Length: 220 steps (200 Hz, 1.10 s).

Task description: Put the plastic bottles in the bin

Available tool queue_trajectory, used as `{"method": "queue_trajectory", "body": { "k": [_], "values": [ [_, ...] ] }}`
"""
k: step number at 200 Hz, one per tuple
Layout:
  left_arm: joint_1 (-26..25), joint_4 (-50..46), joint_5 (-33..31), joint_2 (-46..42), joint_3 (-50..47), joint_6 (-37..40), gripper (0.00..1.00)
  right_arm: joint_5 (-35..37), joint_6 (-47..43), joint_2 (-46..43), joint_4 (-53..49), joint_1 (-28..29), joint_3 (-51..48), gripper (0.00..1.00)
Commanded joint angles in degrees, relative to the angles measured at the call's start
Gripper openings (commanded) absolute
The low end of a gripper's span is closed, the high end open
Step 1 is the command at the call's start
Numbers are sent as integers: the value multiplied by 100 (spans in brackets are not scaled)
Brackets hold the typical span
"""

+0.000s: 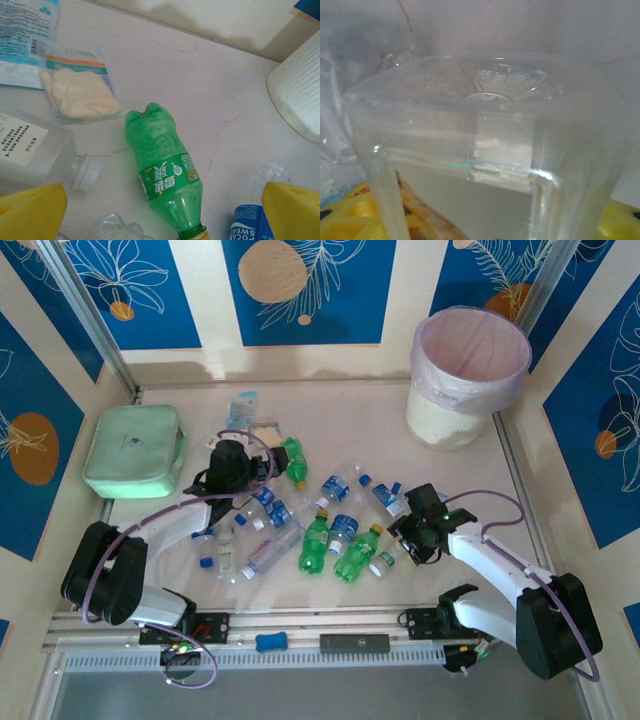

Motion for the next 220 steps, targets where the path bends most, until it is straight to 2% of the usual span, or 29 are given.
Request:
{"method": "queue_trajectory", "body": {
  "k": [1,42,74,109,139,180,220],
  "values": [
    [3,-77,-281,-149,-66,-121,100,206,-197,-278,-592,41,405,54],
    [158,49,-255,-258,-156,-277,100,383,-871,-775,-1134,40,1211,46],
    [366,-66,-2,-465,-275,-262,100,335,-2054,-581,-1139,-169,2271,45],
    [530,-109,76,-562,-406,-210,100,-229,-3440,356,-1081,-825,3893,44],
    [653,-18,229,-318,-214,-162,100,-482,-4203,1233,-825,-1256,5229,44],
    [708,206,501,-157,-69,-286,100,-695,-4600,2609,-716,-1873,7246,44],
    [704,-230,318,-510,-105,52,100,-865,-4575,3979,-909,-2476,9426,44]
  ]
}}
